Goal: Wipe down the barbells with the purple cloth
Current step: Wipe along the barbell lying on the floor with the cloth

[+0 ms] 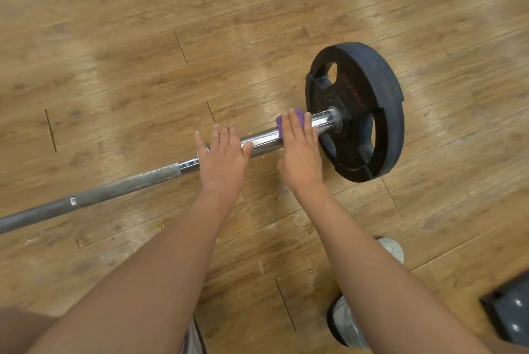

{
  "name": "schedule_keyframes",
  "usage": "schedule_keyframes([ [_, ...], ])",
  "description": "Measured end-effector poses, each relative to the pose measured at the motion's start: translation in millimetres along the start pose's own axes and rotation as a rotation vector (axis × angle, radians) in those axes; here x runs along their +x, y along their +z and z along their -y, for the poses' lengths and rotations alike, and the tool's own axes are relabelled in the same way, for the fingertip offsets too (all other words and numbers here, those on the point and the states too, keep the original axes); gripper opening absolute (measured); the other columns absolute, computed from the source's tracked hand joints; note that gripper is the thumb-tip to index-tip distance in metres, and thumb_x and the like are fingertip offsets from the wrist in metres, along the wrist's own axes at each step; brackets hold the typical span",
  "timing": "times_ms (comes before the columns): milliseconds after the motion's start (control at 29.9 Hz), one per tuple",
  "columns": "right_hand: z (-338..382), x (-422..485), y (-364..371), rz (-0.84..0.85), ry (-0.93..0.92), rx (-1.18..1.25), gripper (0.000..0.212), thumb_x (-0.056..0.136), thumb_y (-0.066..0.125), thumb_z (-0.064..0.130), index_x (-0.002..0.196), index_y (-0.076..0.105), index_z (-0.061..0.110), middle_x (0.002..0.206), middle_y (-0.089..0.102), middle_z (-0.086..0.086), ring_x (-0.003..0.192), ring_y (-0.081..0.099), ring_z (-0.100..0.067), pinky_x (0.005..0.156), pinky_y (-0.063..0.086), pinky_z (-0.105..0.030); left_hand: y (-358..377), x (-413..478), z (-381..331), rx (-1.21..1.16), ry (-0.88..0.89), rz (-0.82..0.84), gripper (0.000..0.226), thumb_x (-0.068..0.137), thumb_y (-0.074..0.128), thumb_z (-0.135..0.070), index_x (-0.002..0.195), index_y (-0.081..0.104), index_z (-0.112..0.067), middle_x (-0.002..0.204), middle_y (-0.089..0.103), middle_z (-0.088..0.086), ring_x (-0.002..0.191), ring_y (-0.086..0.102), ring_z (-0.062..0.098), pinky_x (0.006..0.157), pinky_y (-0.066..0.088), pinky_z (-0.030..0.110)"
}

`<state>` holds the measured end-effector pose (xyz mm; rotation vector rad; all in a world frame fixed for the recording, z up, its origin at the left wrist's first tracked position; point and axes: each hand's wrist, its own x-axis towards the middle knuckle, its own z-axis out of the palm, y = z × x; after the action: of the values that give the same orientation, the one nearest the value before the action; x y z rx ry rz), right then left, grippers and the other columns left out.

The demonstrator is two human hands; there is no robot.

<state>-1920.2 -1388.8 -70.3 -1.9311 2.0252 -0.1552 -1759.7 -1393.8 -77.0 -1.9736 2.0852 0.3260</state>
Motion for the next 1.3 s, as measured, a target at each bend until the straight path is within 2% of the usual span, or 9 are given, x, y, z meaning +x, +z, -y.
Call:
schedule_keyframes([
  [67, -1.0, 0.5, -1.9, 0.001, -0.021, -0.026, 0.091, 0.087, 0.055, -0.005, 0.162, 0.008, 0.016, 0.170, 0.004, -0.001, 0.155, -0.011, -0.026, 0.123, -0.007, -0.040, 0.1, -0.4, -0.4, -0.010, -0.001, 0.001, 0.062, 0.107, 0.010, -0.044, 0.158, 0.017, -0.010, 0.162, 0.030, 0.004, 0.155, 0.012, 0.024, 0.121, -0.001, 0.059],
  [234, -3.8, 1.2, -6.1, -0.023, 0.090, -0.023, 0.089, 0.088, 0.054, -0.002, 0.162, 0.007, 0.014, 0.170, 0.004, -0.004, 0.155, -0.009, -0.029, 0.122, -0.009, -0.040, 2.0, -5.2, -3.4, -0.014, -0.007, 0.013, 0.062, 0.108, 0.010, -0.044, 0.159, 0.012, -0.010, 0.164, 0.025, 0.005, 0.155, 0.008, 0.025, 0.121, 0.000, 0.059],
  [535, -12.1, -8.3, -11.7, 0.055, -0.034, -0.097, 0.086, 0.090, 0.049, -0.006, 0.162, 0.007, 0.014, 0.170, 0.002, -0.002, 0.155, -0.012, -0.029, 0.122, -0.008, -0.040, 5.4, -25.3, -11.5, -0.071, -0.024, 0.043, 0.063, 0.107, 0.008, -0.044, 0.160, 0.010, -0.009, 0.166, 0.020, 0.007, 0.155, 0.005, 0.026, 0.121, 0.000, 0.059],
  [803, -23.1, -47.2, 1.3, 0.038, -0.078, -0.178, 0.088, 0.092, 0.044, -0.003, 0.161, -0.008, 0.013, 0.169, -0.013, -0.006, 0.153, -0.019, -0.029, 0.123, -0.011, -0.040, 13.2, -47.9, -19.9, -0.102, -0.039, 0.031, 0.063, 0.108, 0.008, -0.043, 0.161, 0.005, -0.011, 0.167, 0.016, 0.007, 0.155, 0.005, 0.026, 0.121, -0.001, 0.058],
  [870, -30.8, -45.1, -6.0, 0.065, -0.081, -0.196, 0.087, 0.093, 0.044, -0.003, 0.161, -0.008, 0.013, 0.169, -0.013, -0.005, 0.154, -0.018, -0.029, 0.122, -0.010, -0.040, 14.5, -53.1, -21.5, -0.115, -0.035, 0.034, 0.062, 0.108, 0.008, -0.043, 0.161, 0.006, -0.011, 0.167, 0.018, 0.007, 0.155, 0.006, 0.025, 0.121, -0.002, 0.058],
  [970, -33.7, -48.4, -12.3, 0.070, 0.003, -0.185, 0.086, 0.093, 0.045, -0.002, 0.161, -0.007, 0.012, 0.169, -0.012, -0.005, 0.154, -0.018, -0.030, 0.123, -0.009, -0.041, 19.0, -62.8, -22.9, -0.151, -0.030, -0.012, 0.059, 0.108, 0.014, -0.043, 0.159, 0.019, -0.012, 0.162, 0.031, 0.007, 0.153, 0.017, 0.025, 0.121, 0.000, 0.058],
  [1071, -28.3, -62.6, -6.7, 0.072, -0.001, -0.133, 0.088, 0.091, 0.043, -0.005, 0.161, -0.007, 0.012, 0.169, -0.013, -0.006, 0.153, -0.021, -0.030, 0.125, -0.007, -0.042, 20.8, -72.5, -27.5, -0.192, -0.051, -0.057, 0.057, 0.108, 0.022, -0.042, 0.156, 0.028, -0.012, 0.157, 0.039, 0.004, 0.151, 0.022, 0.024, 0.121, 0.002, 0.058],
  [1171, -34.5, -71.8, -4.0, 0.095, -0.053, -0.097, 0.090, 0.090, 0.042, -0.008, 0.161, -0.008, 0.014, 0.168, -0.015, -0.002, 0.152, -0.023, -0.027, 0.126, -0.006, -0.040, 20.1, -82.9, -33.9, -0.215, -0.055, -0.066, 0.057, 0.108, 0.021, -0.040, 0.158, 0.024, -0.012, 0.163, 0.031, 0.003, 0.154, 0.015, 0.021, 0.120, -0.006, 0.062],
  [1305, -41.7, -74.6, -5.7, 0.077, 0.012, -0.035, 0.093, 0.088, 0.047, -0.009, 0.162, -0.004, 0.014, 0.169, -0.012, -0.001, 0.152, -0.023, -0.026, 0.123, -0.009, -0.037, 21.1, -93.9, -50.9, -0.152, 0.166, -0.045, 0.059, 0.109, 0.015, -0.040, 0.161, 0.005, -0.014, 0.169, 0.008, 0.002, 0.156, -0.002, 0.018, 0.119, -0.012, 0.057],
])
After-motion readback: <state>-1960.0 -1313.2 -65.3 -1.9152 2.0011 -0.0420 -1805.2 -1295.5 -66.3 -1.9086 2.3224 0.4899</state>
